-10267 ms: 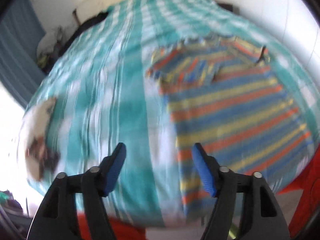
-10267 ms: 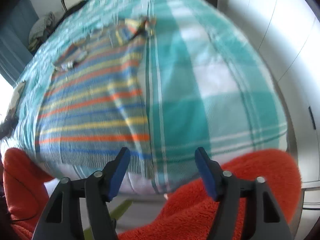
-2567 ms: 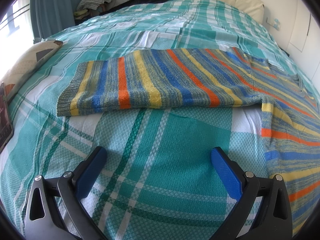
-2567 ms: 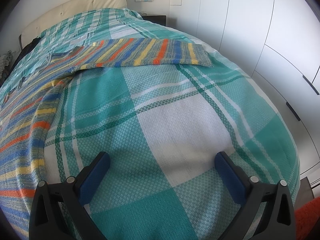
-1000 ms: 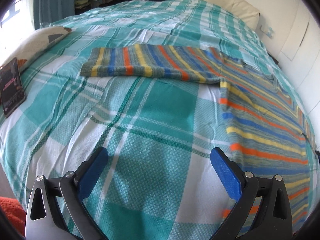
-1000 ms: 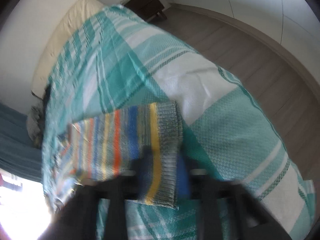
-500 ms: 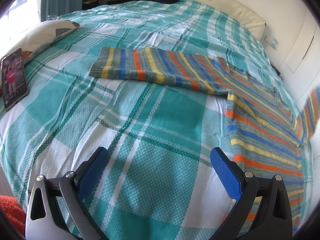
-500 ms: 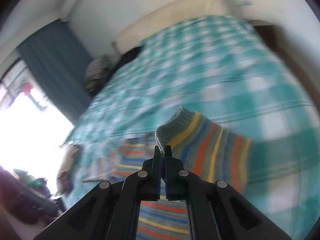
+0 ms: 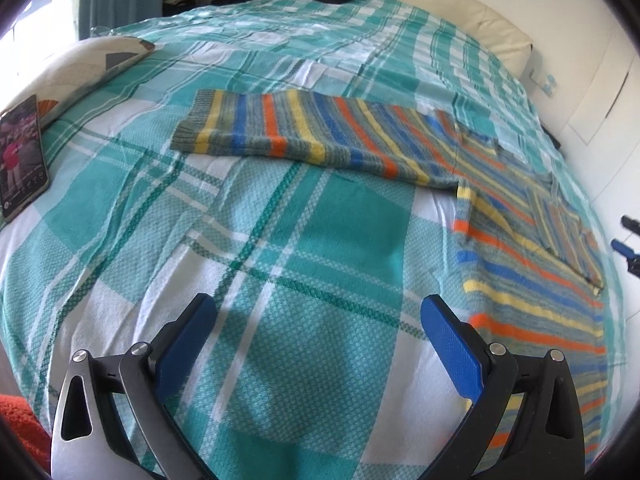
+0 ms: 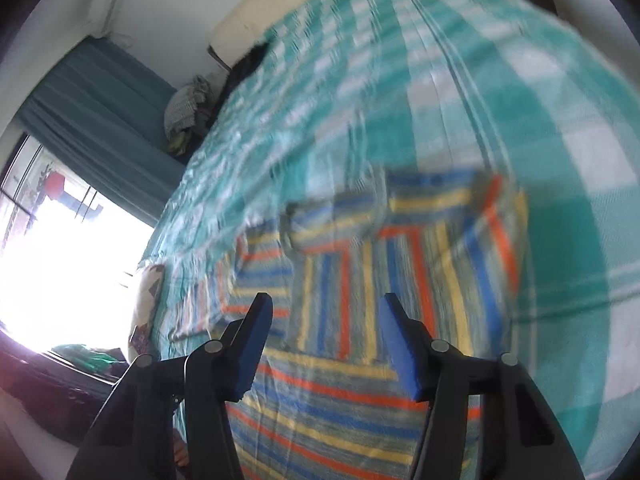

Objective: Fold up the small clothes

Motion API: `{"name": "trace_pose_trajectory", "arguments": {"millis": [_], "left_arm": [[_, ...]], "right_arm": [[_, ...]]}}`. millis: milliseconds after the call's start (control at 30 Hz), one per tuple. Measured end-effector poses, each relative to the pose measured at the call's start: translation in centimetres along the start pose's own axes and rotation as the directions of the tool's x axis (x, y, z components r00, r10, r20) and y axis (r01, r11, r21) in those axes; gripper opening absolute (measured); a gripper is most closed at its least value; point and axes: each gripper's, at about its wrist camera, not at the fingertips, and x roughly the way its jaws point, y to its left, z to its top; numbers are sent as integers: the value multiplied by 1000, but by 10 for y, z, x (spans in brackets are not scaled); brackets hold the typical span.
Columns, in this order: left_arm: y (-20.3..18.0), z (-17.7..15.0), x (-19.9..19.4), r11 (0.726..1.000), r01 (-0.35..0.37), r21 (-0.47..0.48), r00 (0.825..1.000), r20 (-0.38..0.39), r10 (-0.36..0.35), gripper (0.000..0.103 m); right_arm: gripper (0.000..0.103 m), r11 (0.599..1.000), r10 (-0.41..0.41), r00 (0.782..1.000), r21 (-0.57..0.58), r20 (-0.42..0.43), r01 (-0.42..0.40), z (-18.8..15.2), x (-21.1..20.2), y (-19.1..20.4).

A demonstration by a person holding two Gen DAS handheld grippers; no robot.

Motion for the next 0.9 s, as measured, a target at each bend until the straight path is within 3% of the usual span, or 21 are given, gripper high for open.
{"name": "trace_pose_trajectory", "arguments": {"millis": [67,100,133,167,233,300,367,467,533,567,600,633,700,800,900], "left_arm": [[-5,-4,3,999,-28,43,1000,-3,28,102],[-8,-5,4,997,-42,64,999,-7,43,102],[-9,-7,6,995,-54,80,998,-12,55,102],[-10,-8,6,994,-62,91,998,-13,63,102],[-11,-9,7,993,-66,97,998,-11,67,102],[-12,-9,9,993,-63,96,998,-13,64,102],[-13,-9,12,993,-67,96,998,-15,69,102],[-14,-12,14,991,-76,112,997,-14,78,102],[-15,-15,15,988,-78,131,997,-11,80,102],[-14,-17,14,988,-78,136,997,-7,79,102],[-14,-18,13,988,-77,137,997,-4,78,102],[-13,-19,12,988,-74,135,997,-3,75,102],[-12,-20,12,988,-71,134,997,0,72,102],[-14,-20,15,987,-82,137,997,3,83,103],[-16,-24,15,985,-94,148,996,21,92,103]], "right_arm": [[57,993,-107,993,44,-46,109,-16,22,-29],[51,973,-214,973,73,-89,221,-25,33,-50],[38,955,-270,958,99,-98,280,-34,36,-67],[20,952,-281,957,108,-65,287,-37,31,-72],[22,956,-274,962,113,20,270,-42,9,-71],[33,973,-225,971,78,85,219,-50,-16,-58],[40,991,-132,989,47,67,129,-64,-27,-43],[45,998,-65,997,23,-45,66,-94,-15,-41],[37,982,-187,975,-3,-123,188,-119,-1,-59],[17,980,-199,976,-3,-94,199,-124,-6,-63],[14,972,-234,971,21,-49,235,-127,-20,-68],[17,969,-245,969,42,-10,245,-128,-32,-68],[37,969,-246,968,44,50,244,-135,-56,-60],[39,982,-187,982,41,14,186,-149,-68,-51],[39,997,-49,999,64,-18,50,-181,-73,-47]]}}
